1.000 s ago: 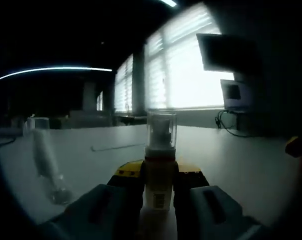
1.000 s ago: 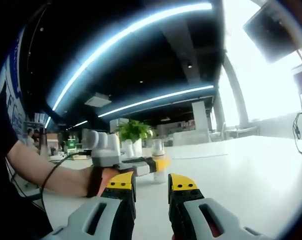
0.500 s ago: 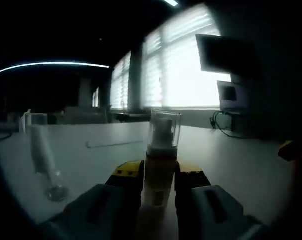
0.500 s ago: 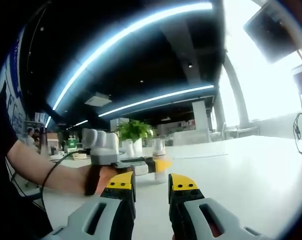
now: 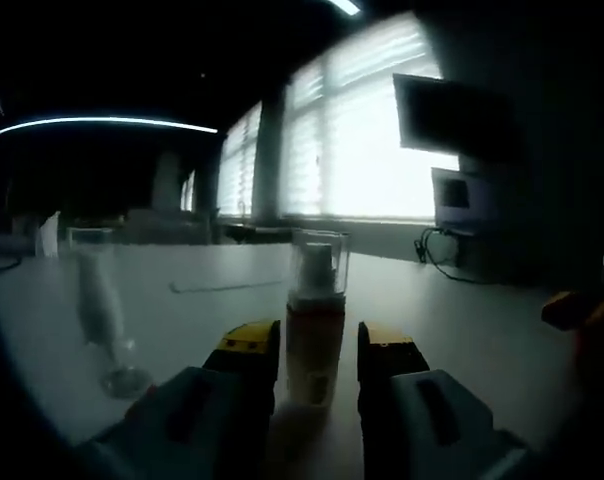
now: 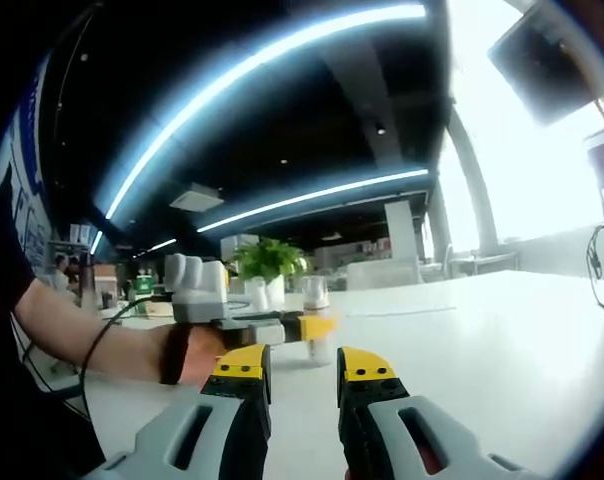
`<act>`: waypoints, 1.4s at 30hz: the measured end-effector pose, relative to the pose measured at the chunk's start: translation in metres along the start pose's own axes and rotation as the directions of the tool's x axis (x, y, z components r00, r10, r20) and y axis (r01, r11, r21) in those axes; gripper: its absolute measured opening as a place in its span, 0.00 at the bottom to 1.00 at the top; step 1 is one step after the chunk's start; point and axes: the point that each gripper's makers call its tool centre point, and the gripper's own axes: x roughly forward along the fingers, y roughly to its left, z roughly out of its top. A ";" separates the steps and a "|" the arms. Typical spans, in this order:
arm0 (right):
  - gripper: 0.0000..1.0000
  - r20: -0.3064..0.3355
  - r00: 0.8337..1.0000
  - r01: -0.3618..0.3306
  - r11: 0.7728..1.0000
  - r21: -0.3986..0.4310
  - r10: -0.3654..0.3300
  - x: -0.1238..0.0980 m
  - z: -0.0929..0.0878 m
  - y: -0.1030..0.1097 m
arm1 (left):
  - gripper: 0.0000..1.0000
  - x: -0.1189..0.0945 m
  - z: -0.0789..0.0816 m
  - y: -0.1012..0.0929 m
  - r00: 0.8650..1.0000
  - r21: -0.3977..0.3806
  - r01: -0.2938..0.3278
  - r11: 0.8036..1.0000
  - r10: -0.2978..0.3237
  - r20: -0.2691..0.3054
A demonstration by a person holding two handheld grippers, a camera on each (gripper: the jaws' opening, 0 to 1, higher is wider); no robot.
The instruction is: Clamp pump bottle remove cover press pump head put on cover
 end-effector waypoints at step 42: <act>0.23 -0.004 1.000 -0.008 1.000 -0.010 0.008 -0.001 -0.001 -0.001 | 0.19 -0.141 0.066 0.004 0.984 0.047 0.155 0.987 -0.158 0.079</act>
